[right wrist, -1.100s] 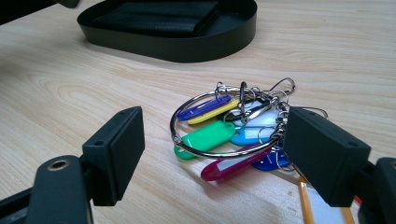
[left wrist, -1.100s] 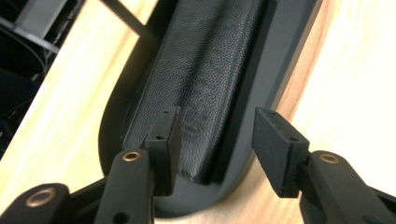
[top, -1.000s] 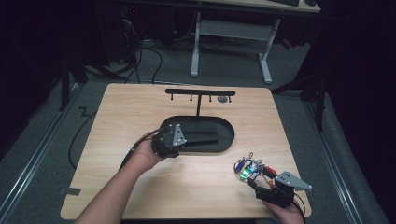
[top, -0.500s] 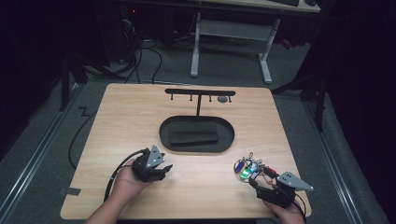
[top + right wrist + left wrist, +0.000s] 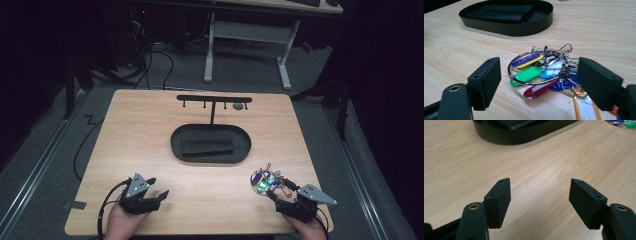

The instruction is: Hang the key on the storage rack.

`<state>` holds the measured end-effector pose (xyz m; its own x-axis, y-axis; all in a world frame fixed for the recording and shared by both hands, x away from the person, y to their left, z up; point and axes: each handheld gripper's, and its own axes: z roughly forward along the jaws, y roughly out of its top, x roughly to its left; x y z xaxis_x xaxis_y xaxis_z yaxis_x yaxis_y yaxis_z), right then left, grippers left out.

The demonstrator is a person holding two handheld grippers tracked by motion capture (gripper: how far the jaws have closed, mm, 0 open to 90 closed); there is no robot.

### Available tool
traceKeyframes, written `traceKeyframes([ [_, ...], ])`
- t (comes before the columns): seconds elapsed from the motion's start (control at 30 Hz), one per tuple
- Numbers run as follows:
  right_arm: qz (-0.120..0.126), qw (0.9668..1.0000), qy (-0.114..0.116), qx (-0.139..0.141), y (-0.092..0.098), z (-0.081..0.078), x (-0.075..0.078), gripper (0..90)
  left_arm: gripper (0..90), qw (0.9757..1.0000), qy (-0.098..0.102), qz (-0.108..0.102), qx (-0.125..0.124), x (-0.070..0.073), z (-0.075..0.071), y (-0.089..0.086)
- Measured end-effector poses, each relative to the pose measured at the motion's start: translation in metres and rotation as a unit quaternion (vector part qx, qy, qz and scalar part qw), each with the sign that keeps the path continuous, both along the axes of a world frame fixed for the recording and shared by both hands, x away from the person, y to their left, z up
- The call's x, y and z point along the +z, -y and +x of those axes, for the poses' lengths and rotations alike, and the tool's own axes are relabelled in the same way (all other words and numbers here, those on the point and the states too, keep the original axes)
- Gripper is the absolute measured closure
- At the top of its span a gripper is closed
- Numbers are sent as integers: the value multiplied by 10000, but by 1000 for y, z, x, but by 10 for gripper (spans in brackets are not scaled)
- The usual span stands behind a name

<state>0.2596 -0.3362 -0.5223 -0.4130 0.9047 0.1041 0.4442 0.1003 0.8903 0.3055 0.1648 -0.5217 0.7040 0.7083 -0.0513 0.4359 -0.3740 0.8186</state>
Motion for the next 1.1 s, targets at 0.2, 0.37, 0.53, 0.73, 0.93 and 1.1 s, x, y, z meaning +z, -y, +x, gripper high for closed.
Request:
traceKeyframes([
  [0.2, -170, 9997, -5, 181, -2, -2, 5, 183, 336, 9996, 57, 168, -239, -6, -3, 7],
  [0.37, -257, 9993, -60, 281, -6, -4, 6, 175, 329, 9983, 210, 326, -433, -4, -8, 14],
  [0.53, -281, 9989, -209, 328, -6, -1, 3, 174, 327, 9977, 316, 434, -422, -2, -9, 12],
  [0.73, -164, 9985, -301, 415, -5, -2, 4, 168, 330, 9984, 361, 313, -310, 0, -7, 7],
  [0.93, -221, 9982, -303, 470, -6, -5, 8, 183, 322, 9981, 476, 287, -283, 3, -9, 9],
  [1.1, -287, 9976, -323, 533, -9, -3, 9, 207, 320, 9975, 513, 328, -361, 2, -9, 14],
])
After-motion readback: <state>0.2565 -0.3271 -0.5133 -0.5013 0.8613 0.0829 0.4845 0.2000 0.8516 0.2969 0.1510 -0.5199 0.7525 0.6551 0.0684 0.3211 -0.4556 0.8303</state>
